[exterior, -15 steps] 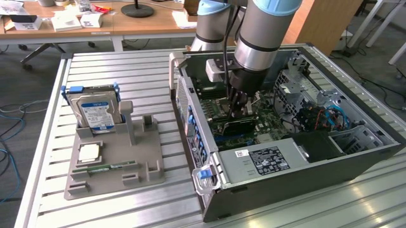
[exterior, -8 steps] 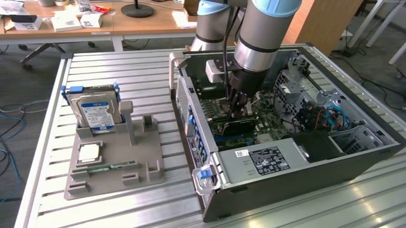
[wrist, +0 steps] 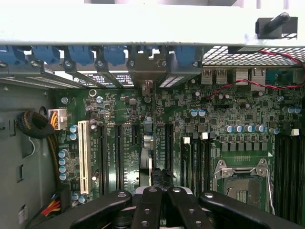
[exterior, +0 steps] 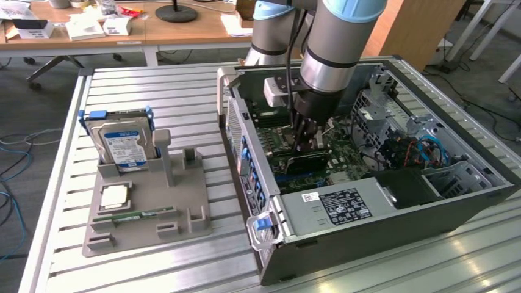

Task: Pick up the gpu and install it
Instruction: 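Press down on the gpu until it lock into place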

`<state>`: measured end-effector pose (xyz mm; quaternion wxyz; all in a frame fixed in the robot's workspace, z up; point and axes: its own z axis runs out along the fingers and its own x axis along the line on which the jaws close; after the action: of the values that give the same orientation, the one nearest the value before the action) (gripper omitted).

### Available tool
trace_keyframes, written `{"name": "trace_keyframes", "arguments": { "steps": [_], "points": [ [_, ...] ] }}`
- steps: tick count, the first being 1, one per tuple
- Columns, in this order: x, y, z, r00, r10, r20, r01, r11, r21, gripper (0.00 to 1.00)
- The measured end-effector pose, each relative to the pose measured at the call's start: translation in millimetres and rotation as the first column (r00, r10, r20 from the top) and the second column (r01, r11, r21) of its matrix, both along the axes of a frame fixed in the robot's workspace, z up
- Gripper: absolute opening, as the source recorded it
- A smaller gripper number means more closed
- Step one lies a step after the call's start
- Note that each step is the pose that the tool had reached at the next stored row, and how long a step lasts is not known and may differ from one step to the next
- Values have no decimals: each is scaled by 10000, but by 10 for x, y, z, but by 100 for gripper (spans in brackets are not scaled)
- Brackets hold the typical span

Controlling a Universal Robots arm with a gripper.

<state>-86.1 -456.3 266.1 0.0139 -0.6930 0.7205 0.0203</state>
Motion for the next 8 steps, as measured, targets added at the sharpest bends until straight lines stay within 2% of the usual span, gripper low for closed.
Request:
{"name": "trace_keyframes", "arguments": {
  "steps": [8],
  "points": [
    [-4,0,-7,10000,1,1,-1,10000,0,11]
  ]
}}
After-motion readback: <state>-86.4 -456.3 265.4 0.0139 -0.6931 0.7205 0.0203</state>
